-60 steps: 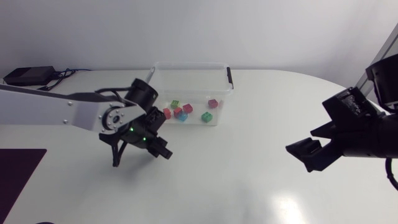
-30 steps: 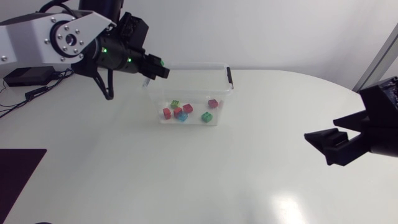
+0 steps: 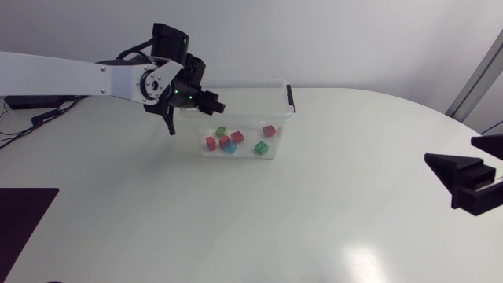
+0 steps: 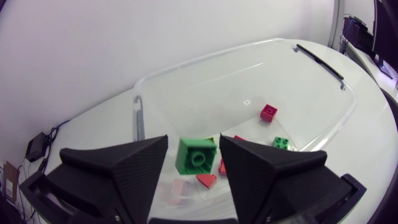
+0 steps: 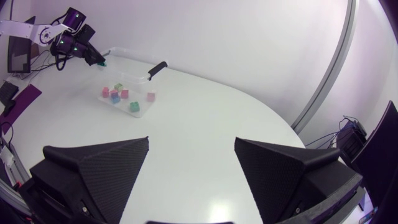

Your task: Place the duplo bricks in the container

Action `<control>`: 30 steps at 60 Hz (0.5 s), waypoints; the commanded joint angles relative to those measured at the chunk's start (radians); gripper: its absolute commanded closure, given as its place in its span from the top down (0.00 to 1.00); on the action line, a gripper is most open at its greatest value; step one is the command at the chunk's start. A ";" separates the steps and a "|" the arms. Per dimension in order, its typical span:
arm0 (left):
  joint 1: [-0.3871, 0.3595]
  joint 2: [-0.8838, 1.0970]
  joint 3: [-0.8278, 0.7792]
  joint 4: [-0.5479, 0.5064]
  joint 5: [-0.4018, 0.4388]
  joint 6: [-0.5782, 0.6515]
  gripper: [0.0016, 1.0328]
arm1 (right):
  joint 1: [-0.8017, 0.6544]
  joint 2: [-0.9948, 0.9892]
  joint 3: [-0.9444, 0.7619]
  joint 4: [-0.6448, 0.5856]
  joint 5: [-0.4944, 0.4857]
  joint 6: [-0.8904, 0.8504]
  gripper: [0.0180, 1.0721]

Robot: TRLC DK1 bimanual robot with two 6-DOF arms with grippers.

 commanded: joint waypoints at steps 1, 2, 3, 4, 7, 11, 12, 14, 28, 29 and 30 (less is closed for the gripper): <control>0.009 -0.022 0.014 0.025 -0.011 0.005 0.87 | -0.009 -0.023 -0.026 0.011 0.007 0.017 0.95; 0.009 -0.034 0.008 0.028 -0.011 0.005 0.90 | -0.011 -0.026 -0.026 0.008 0.007 0.017 0.95; 0.011 -0.045 0.002 0.030 -0.011 0.005 0.93 | -0.011 -0.031 -0.023 0.008 0.007 0.017 0.95; 0.011 -0.058 -0.004 0.031 -0.011 0.005 0.95 | -0.011 -0.033 -0.023 0.006 0.007 0.017 0.95; 0.014 -0.099 -0.026 0.033 -0.011 0.005 0.95 | -0.012 -0.045 -0.020 0.006 0.007 0.017 0.95; 0.020 -0.176 -0.064 0.033 -0.014 0.002 0.95 | -0.020 -0.066 -0.015 0.008 0.007 0.019 0.95; 0.020 -0.196 -0.075 0.035 -0.014 0.002 0.95 | -0.023 -0.071 -0.015 0.008 0.007 0.019 0.95; 0.023 -0.234 -0.095 0.035 -0.017 0.002 0.95 | -0.026 -0.082 -0.015 0.008 0.007 0.019 0.95; 0.044 -0.538 -0.293 0.053 -0.070 0.026 0.95 | -0.049 -0.163 -0.061 0.012 0.026 0.008 0.95; 0.044 -0.556 -0.310 0.054 -0.077 0.029 0.95 | -0.049 -0.169 -0.064 0.012 0.028 0.008 0.95; 0.046 -0.578 -0.320 0.054 -0.080 0.031 0.95 | -0.049 -0.175 -0.069 0.012 0.030 0.006 0.95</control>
